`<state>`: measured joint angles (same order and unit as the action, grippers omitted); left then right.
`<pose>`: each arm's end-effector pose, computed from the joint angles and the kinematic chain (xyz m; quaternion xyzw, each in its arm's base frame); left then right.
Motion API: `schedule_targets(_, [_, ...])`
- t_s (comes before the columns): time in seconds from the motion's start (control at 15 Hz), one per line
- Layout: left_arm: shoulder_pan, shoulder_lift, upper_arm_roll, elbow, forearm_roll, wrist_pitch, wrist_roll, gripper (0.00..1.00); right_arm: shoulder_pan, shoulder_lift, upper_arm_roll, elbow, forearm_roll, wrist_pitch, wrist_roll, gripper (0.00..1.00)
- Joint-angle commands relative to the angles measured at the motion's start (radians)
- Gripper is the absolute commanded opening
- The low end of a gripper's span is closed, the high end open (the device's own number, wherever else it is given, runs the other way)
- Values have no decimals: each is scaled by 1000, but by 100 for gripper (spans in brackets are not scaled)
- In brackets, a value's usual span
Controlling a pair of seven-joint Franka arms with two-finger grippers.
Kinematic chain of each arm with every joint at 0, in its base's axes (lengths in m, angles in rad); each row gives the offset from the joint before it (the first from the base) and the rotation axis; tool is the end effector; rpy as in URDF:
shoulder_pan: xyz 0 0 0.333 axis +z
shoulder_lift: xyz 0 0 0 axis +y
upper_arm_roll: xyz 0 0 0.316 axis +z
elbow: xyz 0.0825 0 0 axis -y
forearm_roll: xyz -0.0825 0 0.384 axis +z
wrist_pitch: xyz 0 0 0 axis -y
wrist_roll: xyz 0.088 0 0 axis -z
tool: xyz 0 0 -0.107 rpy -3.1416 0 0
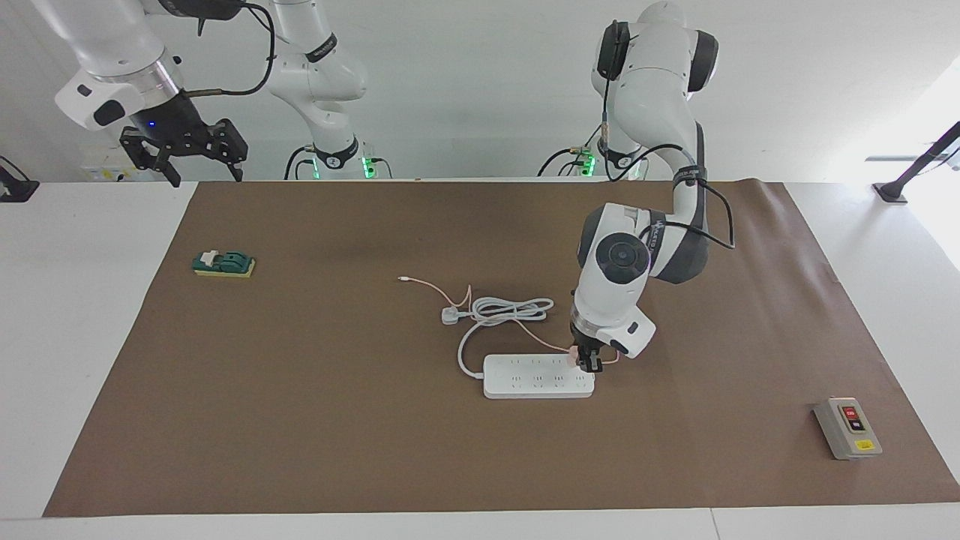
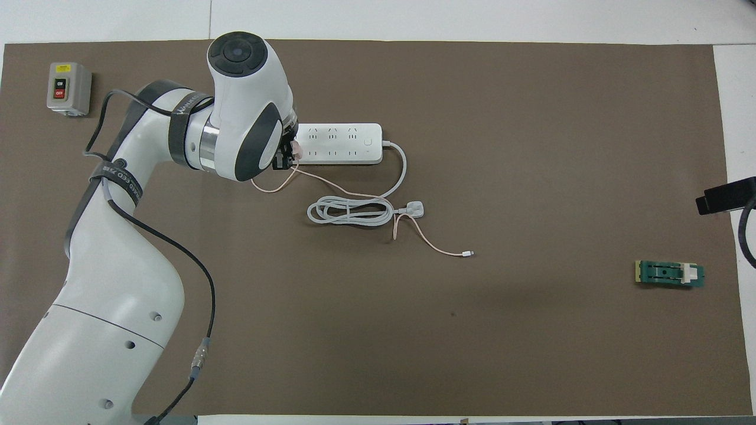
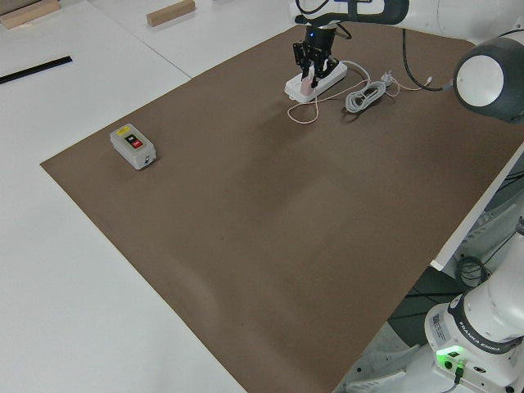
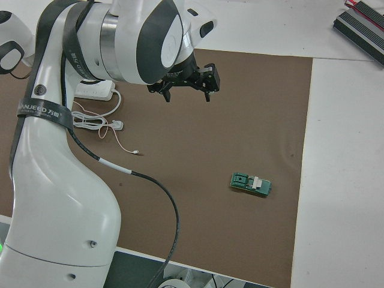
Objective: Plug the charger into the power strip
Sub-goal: 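Push the charger prongs into the power strip socket with the left gripper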
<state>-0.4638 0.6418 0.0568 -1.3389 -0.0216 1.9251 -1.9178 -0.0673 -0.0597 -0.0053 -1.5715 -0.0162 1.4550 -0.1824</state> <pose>0.6591 -0.2952 0.3482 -0.7285 -0.6845 0.0043 0.0279 0.5222 -0.0400 0.6465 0.9981 0.0542 -0.0292 0.0042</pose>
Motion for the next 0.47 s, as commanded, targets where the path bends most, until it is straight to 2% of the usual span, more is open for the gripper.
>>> schedule_targets(0.0, [-24,30,-3,-52,-21,9,-6,0,-11,-20,7,-21,19,-1,9,100])
schedule_targets(0.4, [-32,33,-2,-52,-21,8,5,0,-11,-20,7,-21,21,-2,9,100])
